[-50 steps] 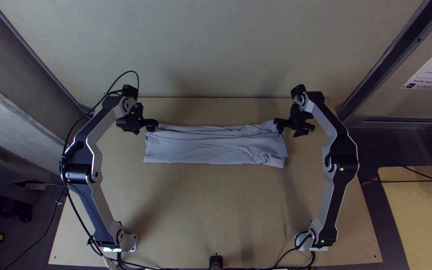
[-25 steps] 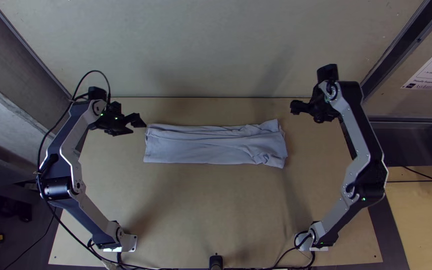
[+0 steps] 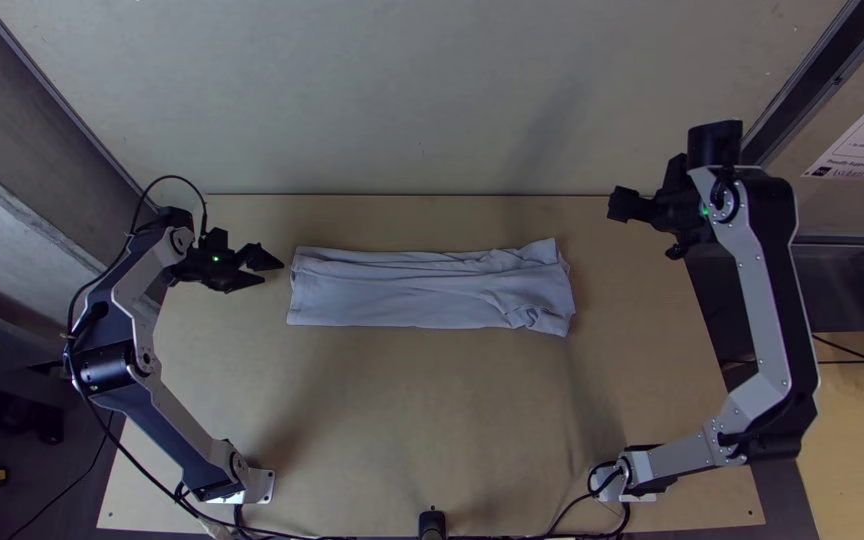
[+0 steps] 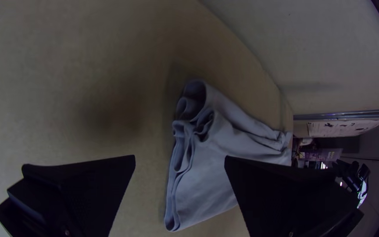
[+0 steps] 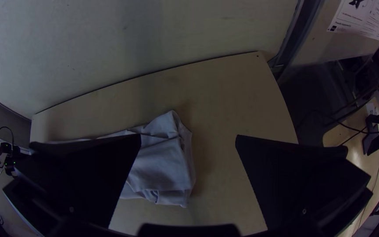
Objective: Fold the t-shirt
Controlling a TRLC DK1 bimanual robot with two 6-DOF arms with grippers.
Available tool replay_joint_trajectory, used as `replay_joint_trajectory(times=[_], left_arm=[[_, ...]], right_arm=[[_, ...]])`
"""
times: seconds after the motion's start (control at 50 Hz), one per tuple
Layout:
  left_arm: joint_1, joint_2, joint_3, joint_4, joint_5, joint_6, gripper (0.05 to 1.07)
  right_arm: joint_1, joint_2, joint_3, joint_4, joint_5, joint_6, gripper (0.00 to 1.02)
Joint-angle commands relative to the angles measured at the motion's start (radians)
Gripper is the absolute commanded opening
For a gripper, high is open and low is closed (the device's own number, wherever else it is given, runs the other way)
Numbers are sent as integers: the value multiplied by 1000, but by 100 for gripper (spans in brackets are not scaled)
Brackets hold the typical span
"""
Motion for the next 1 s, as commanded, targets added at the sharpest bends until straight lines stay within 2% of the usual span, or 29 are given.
replay_joint_trajectory(times=[0.0,0.28,0.54,0.76,0.98], left_arm=[[3,43,-39,4,39,45,103],[-92,72,-116,63,62,28,103],[-238,58,-140,191,50,-125,103],[-423,66,-110,276,-96,-240,103],[-563,101,-48,273,-341,-305,101]], right_arm=[[-18,-29,-60,2,-6,-10,99],[-19,-56,-115,2,-6,-10,99],[-7,-66,-157,2,-7,-1,99],[-1,-92,-229,20,-7,7,99],[24,-151,-356,91,-7,38,99]])
